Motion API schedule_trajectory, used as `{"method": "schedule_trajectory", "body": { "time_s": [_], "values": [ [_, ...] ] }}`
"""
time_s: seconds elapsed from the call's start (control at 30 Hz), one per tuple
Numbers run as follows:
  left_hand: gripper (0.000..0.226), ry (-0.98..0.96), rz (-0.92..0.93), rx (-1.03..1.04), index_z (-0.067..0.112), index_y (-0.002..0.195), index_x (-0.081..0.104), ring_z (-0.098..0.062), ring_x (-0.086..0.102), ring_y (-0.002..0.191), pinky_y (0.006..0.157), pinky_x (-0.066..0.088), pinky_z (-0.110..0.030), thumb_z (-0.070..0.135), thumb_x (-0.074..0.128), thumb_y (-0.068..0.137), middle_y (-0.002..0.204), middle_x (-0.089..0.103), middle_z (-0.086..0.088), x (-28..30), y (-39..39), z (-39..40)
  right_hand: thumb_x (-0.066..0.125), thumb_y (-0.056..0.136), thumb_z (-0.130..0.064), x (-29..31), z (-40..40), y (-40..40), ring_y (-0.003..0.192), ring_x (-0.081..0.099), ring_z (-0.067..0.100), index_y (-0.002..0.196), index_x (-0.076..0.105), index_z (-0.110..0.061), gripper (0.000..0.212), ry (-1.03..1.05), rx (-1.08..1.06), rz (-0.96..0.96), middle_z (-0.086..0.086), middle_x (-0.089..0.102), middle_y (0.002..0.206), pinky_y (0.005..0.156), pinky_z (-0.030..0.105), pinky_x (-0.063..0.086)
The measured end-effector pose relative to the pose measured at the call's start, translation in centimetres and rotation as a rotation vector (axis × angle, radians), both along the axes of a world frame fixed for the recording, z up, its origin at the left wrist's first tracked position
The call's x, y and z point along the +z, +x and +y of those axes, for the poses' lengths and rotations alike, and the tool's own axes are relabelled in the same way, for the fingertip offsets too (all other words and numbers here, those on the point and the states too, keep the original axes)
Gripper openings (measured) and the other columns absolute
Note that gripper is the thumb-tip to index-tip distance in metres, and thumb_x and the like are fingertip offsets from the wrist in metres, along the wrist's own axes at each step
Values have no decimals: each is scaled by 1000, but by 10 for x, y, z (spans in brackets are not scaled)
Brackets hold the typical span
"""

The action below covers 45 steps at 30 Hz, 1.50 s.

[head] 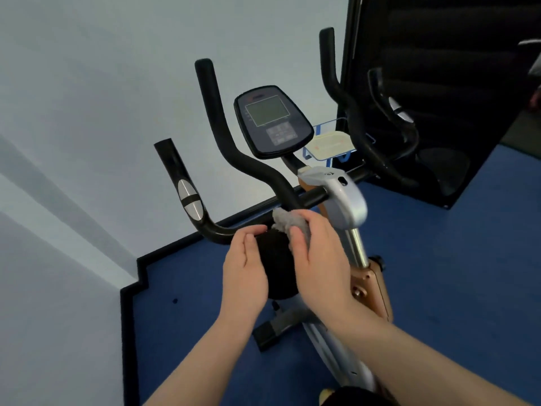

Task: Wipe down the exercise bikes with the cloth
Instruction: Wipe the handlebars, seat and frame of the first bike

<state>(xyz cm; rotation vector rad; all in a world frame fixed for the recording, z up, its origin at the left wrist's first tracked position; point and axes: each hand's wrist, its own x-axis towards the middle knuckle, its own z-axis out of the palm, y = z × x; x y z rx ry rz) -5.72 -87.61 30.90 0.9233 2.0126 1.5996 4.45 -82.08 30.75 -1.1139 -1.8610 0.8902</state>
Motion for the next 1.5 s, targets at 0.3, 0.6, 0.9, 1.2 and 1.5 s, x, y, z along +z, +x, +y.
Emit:
{"method": "schedule_trajectory", "body": {
  "time_s": [0.3, 0.6, 0.9, 1.2, 1.5],
  "values": [
    [33, 5, -18, -86, 31, 105, 63, 13, 56, 87, 67, 41, -2, 21, 32, 106, 100, 64, 15, -4, -6, -1, 38, 100, -41, -21, -29, -2, 90, 62, 3, 109, 36, -49, 13, -160, -160, 199, -13, 61, 100, 78, 42, 55],
    [35, 46, -225, -111, 34, 104, 68, -1, 62, 98, 86, 50, -29, 23, 35, 105, 102, 68, 14, -5, -8, -3, 54, 98, -28, -9, -28, 10, 105, 49, 0, 124, 59, -28, 26, 146, -259, 84, -13, 52, 114, 89, 10, 37],
    [34, 101, -269, -161, 25, 115, 67, 0, 62, 103, 88, 49, -22, 24, 34, 107, 107, 69, 13, -5, -7, -9, 68, 87, -30, 13, -22, -7, 94, 53, 11, 121, 64, -29, 34, 368, -279, -153, -9, 57, 102, 64, 20, 41],
    [35, 133, -316, -164, 18, 116, 65, -7, 63, 105, 94, 50, -27, 22, 31, 108, 112, 69, 1, -4, -6, -8, 55, 95, -38, -7, -42, -22, 76, 56, 0, 115, 64, -34, 22, 185, -153, -108, -16, 45, 103, 62, 12, 44],
    [36, 147, -302, -154, 15, 104, 65, -7, 64, 88, 77, 51, -18, 25, 30, 108, 92, 70, 7, -9, -6, -7, 57, 96, -32, 4, -38, -24, 79, 57, 1, 108, 65, -27, 15, 175, -62, -147, -17, 50, 105, 64, 14, 49]
  ]
}}
